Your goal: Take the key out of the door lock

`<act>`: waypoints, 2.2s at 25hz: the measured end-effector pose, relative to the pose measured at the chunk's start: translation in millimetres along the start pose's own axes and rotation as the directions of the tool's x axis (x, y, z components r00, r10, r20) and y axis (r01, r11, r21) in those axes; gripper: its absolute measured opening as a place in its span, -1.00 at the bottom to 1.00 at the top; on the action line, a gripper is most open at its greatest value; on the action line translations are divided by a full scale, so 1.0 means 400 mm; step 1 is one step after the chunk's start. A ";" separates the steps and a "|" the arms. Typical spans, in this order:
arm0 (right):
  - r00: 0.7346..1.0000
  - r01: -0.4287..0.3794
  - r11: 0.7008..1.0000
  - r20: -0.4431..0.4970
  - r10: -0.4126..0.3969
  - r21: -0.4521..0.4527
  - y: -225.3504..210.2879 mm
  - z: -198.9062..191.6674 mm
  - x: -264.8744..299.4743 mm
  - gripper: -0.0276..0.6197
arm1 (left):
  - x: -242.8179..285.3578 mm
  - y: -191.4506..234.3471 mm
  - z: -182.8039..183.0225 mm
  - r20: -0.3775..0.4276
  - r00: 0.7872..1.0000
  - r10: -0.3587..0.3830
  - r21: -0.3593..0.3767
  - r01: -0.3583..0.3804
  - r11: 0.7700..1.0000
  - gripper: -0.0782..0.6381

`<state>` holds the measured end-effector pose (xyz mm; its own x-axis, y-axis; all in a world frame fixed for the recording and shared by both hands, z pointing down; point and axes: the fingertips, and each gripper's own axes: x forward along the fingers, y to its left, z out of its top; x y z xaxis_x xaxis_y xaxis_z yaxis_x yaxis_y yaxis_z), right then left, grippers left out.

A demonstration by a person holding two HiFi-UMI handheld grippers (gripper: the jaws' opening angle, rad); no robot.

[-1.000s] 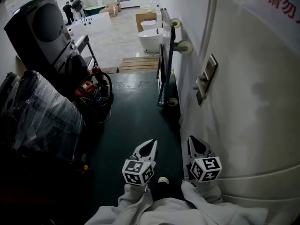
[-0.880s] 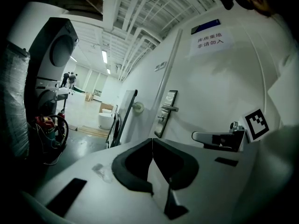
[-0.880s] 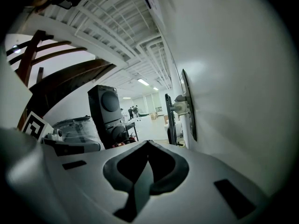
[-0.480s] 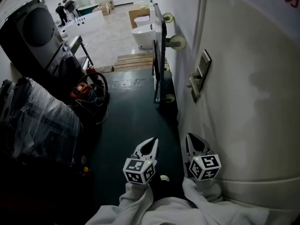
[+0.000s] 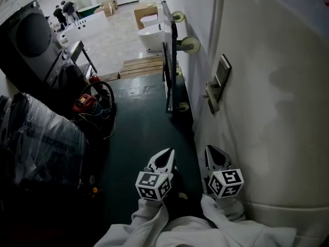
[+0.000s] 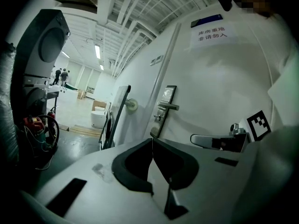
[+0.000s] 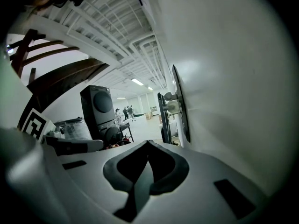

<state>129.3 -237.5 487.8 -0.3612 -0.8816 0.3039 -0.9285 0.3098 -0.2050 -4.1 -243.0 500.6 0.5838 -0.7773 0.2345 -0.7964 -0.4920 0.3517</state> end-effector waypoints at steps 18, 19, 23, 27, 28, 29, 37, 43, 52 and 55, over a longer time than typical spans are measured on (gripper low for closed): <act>0.982 0.187 0.980 0.017 -0.189 0.068 -0.099 0.060 0.121 -0.75 | 0.244 0.040 0.106 -0.066 0.970 -0.233 -0.029 0.232 0.972 -0.74; 0.980 0.197 0.978 0.018 -0.198 0.069 -0.103 0.065 0.124 -0.75 | 0.256 0.040 0.110 -0.069 0.966 -0.250 -0.045 0.247 0.968 -0.74; 0.971 0.235 0.969 0.023 -0.237 0.076 -0.119 0.080 0.138 -0.75 | 0.300 0.039 0.124 -0.075 0.948 -0.309 -0.113 0.300 0.947 -0.74; 0.959 0.278 0.957 0.024 -0.281 0.087 -0.140 0.087 0.148 -0.75 | 0.352 0.040 0.136 -0.082 0.931 -0.357 -0.174 0.339 0.925 -0.74; 0.956 0.288 0.953 0.024 -0.291 0.089 -0.146 0.089 0.152 -0.75 | 0.368 0.041 0.137 -0.086 0.926 -0.367 -0.195 0.346 0.918 -0.74; 0.953 0.298 0.950 0.024 -0.301 0.090 -0.152 0.091 0.155 -0.75 | 0.383 0.042 0.137 -0.089 0.921 -0.380 -0.221 0.354 0.909 -0.74; 0.920 0.387 0.915 0.022 -0.392 0.114 -0.182 0.096 0.176 -0.75 | 0.474 0.042 0.134 -0.096 0.854 -0.511 -0.440 0.424 0.791 -0.74; 0.885 0.460 0.878 0.018 -0.466 0.133 -0.199 0.096 0.186 -0.75 | 0.536 0.034 0.133 -0.086 0.795 -0.600 -0.583 0.449 0.678 -0.73; 0.820 0.558 0.809 0.026 -0.571 0.183 -0.216 0.089 0.198 -0.76 | 0.611 -0.006 0.153 -0.083 0.694 -0.715 -0.689 0.479 0.545 -0.41; 0.802 0.581 0.790 0.029 -0.597 0.196 -0.216 0.088 0.201 -0.75 | 0.626 -0.026 0.154 -0.091 0.665 -0.741 -0.716 0.474 0.513 -0.41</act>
<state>183.5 -347.5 497.2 0.2670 -0.9019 0.3395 -0.9264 -0.3372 -0.1674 140.6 -456.7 499.7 0.9929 -0.1164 -0.0226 -0.0185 -0.3402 0.9402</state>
